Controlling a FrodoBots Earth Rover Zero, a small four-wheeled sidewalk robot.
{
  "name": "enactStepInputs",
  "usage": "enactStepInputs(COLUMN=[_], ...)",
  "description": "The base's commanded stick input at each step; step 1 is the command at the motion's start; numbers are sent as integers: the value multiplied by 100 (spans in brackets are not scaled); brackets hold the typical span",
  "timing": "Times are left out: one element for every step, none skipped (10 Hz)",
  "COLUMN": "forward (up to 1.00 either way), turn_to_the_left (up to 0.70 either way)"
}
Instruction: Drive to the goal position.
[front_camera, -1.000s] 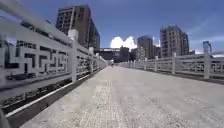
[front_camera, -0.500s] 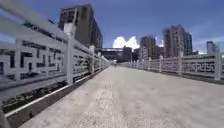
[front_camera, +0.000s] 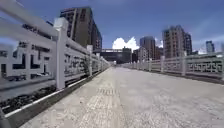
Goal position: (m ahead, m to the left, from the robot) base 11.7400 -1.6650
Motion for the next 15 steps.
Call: enactStepInputs(forward=[70,70,70,70,70,70,70,70,70,70,70,70,70,70,70], turn_to_the_left=[0,0,0,0,0,0,0,0,0,0,0,0,0,0,0])
